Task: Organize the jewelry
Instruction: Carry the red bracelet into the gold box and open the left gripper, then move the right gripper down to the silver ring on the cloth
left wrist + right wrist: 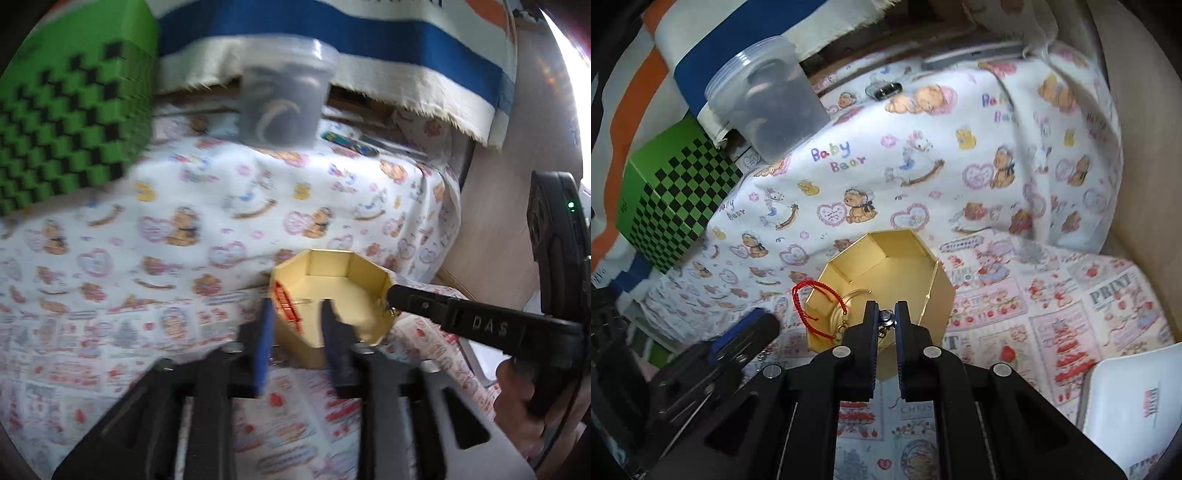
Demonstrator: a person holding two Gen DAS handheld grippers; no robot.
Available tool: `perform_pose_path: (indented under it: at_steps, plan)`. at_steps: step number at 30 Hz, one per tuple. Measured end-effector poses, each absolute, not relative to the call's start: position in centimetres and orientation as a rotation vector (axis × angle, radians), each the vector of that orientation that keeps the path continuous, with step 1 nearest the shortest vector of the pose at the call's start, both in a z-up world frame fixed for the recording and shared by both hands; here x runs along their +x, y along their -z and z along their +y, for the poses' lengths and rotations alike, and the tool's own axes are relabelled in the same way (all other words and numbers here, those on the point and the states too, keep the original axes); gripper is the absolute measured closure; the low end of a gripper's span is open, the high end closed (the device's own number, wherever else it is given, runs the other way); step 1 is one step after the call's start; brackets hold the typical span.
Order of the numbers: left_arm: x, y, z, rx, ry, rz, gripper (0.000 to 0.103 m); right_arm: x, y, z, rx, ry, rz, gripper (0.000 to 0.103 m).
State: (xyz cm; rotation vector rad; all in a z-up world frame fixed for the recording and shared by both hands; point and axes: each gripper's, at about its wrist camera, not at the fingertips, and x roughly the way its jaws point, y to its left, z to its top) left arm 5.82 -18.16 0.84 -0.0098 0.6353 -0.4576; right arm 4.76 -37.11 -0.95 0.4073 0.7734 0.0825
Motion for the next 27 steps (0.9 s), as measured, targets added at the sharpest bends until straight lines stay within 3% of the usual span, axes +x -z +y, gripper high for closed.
perform_pose_path:
  at_steps: [1, 2, 6, 10, 12, 18, 27]
  plan:
    - [5.5, -1.0, -17.7, -0.012, 0.450, 0.629, 0.072, 4.6, 0.8, -37.1, 0.408, -0.085, 0.763, 0.079]
    - [5.1, -1.2, -17.1, -0.009, 0.436, 0.621, 0.069, 4.5, 0.7, -37.1, 0.405, -0.086, 0.756, 0.077]
    - [2.8, -2.7, -15.1, 0.056, 0.326, 0.527, 0.048, 4.1, 0.1, -36.7, 0.371, -0.076, 0.726, 0.077]
    - [0.8, -5.2, -12.7, -0.010, 0.351, 0.465, 0.042, 3.2, -0.8, -35.8, 0.369, -0.110, 0.705, 0.077]
    - [-0.1, -6.4, -11.9, -0.012, 0.333, 0.422, 0.034, 2.7, -1.4, -34.4, 0.335, -0.153, 0.686, 0.076]
    - [-1.2, -7.8, -10.4, 0.011, 0.281, 0.372, 0.024, 2.0, -1.8, -33.0, 0.276, -0.137, 0.658, 0.076]
    - [-0.2, -5.5, -8.9, -0.020, 0.237, 0.443, 0.022, 1.5, -2.0, -32.2, 0.231, -0.131, 0.630, 0.076]
